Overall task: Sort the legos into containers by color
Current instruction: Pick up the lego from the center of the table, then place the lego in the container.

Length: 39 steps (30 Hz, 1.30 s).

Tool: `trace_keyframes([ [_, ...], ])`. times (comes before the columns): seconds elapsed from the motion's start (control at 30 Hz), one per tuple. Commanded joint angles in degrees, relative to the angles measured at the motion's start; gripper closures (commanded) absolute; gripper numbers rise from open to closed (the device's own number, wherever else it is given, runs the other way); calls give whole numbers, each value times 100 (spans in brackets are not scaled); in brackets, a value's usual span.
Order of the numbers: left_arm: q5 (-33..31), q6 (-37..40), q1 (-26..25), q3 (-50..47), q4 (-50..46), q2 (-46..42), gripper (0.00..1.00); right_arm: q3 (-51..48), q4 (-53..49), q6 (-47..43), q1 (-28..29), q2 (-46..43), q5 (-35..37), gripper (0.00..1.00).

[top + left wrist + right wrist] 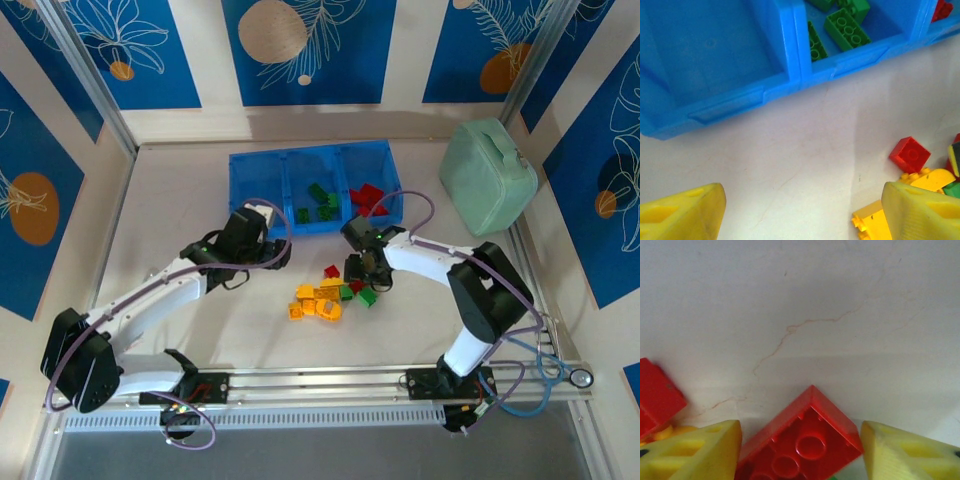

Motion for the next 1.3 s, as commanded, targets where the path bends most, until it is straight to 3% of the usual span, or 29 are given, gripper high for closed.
trace_keyframes([
  [0.0,-94,-170,-39,-168,196,-169,19,199,-138,195,44,216,136,42],
  [0.2,-120,-254,-36,-378,191,-323,19,381,-227,239,35,289,227,66],
  [0.37,-138,-333,-38,-547,205,-484,19,602,-332,191,10,239,250,76],
  [0.6,-117,-359,-43,-635,152,-659,19,1082,-611,-28,-142,58,448,78],
  [0.83,243,-613,-160,-1024,385,-866,20,2139,-850,-727,-885,46,497,78],
  [1.03,91,-931,-657,-1387,410,-1029,20,3334,-952,-1210,-1693,692,212,78],
  [1.27,-24,-1140,-1134,-1567,340,-1005,20,5107,-1491,-1575,-1980,2100,400,78],
])
